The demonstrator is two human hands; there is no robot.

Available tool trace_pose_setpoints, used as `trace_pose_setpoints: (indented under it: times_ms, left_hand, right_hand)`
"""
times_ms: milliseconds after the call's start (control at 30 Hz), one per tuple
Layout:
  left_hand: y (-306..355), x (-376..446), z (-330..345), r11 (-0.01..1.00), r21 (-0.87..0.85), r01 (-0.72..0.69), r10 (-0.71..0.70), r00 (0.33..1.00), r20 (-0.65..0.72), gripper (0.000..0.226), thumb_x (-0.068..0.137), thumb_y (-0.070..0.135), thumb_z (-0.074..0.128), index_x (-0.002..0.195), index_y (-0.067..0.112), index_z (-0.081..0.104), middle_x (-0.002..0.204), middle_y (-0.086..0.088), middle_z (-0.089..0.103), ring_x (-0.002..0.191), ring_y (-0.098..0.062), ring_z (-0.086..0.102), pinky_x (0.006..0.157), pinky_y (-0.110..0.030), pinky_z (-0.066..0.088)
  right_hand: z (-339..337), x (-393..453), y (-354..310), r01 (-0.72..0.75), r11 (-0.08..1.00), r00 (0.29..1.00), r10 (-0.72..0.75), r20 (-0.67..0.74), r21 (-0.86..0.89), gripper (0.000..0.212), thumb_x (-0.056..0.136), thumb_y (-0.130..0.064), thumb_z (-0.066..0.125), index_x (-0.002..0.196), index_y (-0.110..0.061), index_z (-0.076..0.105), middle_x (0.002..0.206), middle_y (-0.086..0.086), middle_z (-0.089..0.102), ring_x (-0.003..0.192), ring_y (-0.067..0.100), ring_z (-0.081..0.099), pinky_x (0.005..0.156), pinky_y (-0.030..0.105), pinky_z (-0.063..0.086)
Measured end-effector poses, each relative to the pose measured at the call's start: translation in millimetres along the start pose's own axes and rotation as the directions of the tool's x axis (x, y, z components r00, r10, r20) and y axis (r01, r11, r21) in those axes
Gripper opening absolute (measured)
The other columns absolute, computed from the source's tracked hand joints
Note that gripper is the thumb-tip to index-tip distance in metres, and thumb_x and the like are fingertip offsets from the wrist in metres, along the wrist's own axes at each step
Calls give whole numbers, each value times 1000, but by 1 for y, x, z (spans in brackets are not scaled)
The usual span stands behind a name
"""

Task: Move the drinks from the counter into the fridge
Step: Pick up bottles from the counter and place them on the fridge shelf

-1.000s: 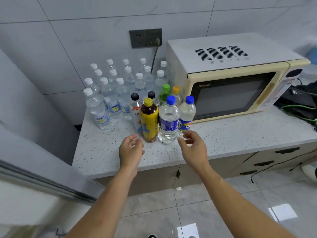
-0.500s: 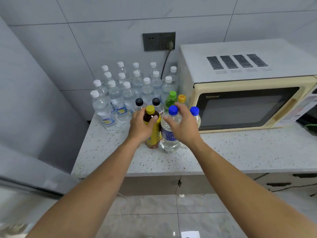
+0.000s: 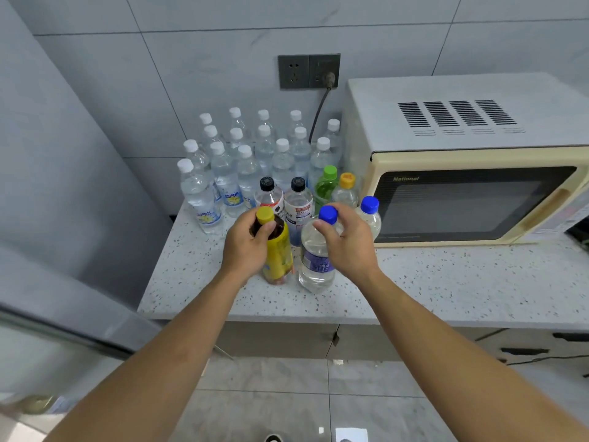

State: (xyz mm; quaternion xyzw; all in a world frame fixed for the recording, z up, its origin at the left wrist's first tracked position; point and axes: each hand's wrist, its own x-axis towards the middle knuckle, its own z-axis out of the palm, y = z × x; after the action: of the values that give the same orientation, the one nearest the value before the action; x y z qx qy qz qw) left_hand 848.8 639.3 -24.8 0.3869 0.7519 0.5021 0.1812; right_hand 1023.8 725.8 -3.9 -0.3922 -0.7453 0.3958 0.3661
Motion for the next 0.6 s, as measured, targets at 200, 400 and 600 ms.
trace_pose_setpoints:
  times_ms: [200,400,600]
  left_hand:
    - [-15,-15,-22,998,52,25,-24,999,-26,19,96,40,57,113,32,59,105,18,63,99,-5,59,74,-17,43]
    - [-45,-33,-13,977,-175,123,-113,991,68,84,73,46,78,142,48,32,134,22,50,111,9,55,78,-13,50]
    - [-79,-29,3,928,-250,276,-248,959,135,87,52,38,92,113,68,37,109,23,58,85,12,64,52,-20,57]
  right_hand:
    - [8,-7,4,0,999,1000,1,-12,50,28,88,-27,74,113,-20,63,109,-6,65,102,8,59,91,18,46]
    - [25,-33,40,-58,987,998,59,2,152,87,73,-35,86,145,-23,39,143,-11,47,132,7,47,109,30,44]
    - [45,-38,69,-98,970,994,104,-15,222,106,57,-41,95,143,-26,35,141,-10,49,132,8,48,108,31,46]
